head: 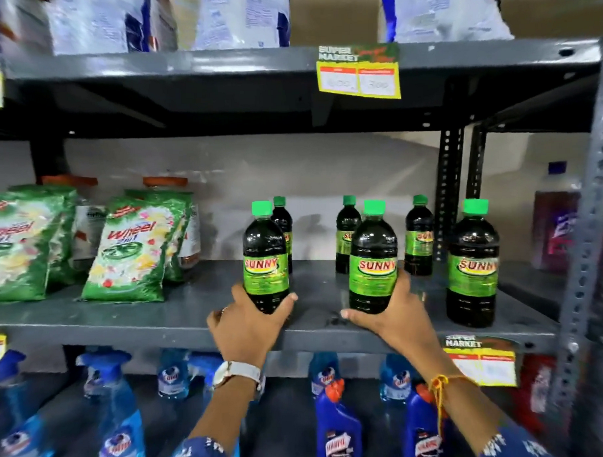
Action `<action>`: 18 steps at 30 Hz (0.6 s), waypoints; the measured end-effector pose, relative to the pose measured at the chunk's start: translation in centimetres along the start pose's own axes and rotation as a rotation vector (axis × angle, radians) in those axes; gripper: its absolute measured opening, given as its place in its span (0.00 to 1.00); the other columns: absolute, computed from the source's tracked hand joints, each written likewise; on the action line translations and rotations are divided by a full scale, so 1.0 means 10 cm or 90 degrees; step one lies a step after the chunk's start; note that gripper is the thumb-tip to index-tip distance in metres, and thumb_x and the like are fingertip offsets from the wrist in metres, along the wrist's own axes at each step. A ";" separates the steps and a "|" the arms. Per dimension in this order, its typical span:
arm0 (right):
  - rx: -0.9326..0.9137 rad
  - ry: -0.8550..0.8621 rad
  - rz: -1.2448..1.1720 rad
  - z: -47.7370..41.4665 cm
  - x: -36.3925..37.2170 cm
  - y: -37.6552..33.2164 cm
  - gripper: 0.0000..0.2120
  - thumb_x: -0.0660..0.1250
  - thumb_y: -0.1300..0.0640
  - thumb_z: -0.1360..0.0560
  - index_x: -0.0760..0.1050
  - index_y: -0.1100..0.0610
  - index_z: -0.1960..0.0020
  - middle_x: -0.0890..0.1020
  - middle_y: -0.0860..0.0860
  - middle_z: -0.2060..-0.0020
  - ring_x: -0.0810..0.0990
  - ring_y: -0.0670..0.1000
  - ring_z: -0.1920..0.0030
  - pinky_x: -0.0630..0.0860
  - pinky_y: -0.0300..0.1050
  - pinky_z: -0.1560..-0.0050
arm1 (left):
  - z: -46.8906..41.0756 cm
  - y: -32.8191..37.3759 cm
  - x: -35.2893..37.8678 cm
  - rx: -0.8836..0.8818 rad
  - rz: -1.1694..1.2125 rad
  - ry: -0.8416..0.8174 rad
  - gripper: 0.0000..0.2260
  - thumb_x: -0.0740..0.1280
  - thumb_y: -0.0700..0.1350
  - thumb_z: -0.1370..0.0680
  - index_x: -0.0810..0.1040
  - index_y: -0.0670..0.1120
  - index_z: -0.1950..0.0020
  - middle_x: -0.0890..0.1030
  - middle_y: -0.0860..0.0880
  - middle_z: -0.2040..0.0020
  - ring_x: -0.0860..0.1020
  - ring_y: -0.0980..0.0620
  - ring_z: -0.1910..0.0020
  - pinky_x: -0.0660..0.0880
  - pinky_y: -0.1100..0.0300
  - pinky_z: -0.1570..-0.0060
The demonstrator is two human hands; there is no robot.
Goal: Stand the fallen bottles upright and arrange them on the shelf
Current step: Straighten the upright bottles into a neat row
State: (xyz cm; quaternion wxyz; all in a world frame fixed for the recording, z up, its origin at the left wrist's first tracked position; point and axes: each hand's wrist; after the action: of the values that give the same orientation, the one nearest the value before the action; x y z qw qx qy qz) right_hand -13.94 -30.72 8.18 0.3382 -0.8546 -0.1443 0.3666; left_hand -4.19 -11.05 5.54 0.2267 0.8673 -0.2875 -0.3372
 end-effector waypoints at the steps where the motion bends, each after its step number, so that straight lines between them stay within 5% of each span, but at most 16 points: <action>1: -0.001 0.005 0.021 0.01 0.01 0.00 0.47 0.77 0.37 0.45 0.58 0.55 0.36 0.79 0.56 0.45 0.79 0.59 0.46 0.77 0.54 0.47 | 0.01 -0.02 0.04 0.015 0.006 0.021 0.37 0.59 0.75 0.38 0.70 0.43 0.48 0.81 0.44 0.64 0.80 0.43 0.61 0.65 0.50 0.48; 6: 0.003 0.046 0.057 0.00 0.07 -0.01 0.41 0.77 0.41 0.43 0.61 0.57 0.40 0.79 0.57 0.48 0.79 0.60 0.48 0.78 0.54 0.50 | 0.00 -0.06 0.16 0.043 0.017 0.092 0.33 0.58 0.72 0.37 0.72 0.43 0.53 0.79 0.45 0.70 0.79 0.44 0.68 0.65 0.51 0.55; 18: -0.016 0.059 0.096 0.02 0.08 -0.04 0.40 0.76 0.42 0.40 0.59 0.57 0.40 0.78 0.56 0.50 0.79 0.59 0.49 0.78 0.51 0.52 | 0.00 -0.08 0.18 0.054 0.026 0.082 0.35 0.59 0.72 0.35 0.74 0.42 0.49 0.80 0.46 0.69 0.79 0.45 0.67 0.65 0.51 0.52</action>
State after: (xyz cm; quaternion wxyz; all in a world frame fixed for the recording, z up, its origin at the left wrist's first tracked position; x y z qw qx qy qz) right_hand -13.53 -29.93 7.87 0.3053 -0.8832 -0.0681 0.3495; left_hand -2.86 -11.60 4.22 0.2145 0.8900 -0.3044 -0.2632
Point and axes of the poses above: each hand's wrist, its own z-axis away from the middle knuckle, its own x-axis out of the palm, y = z × x
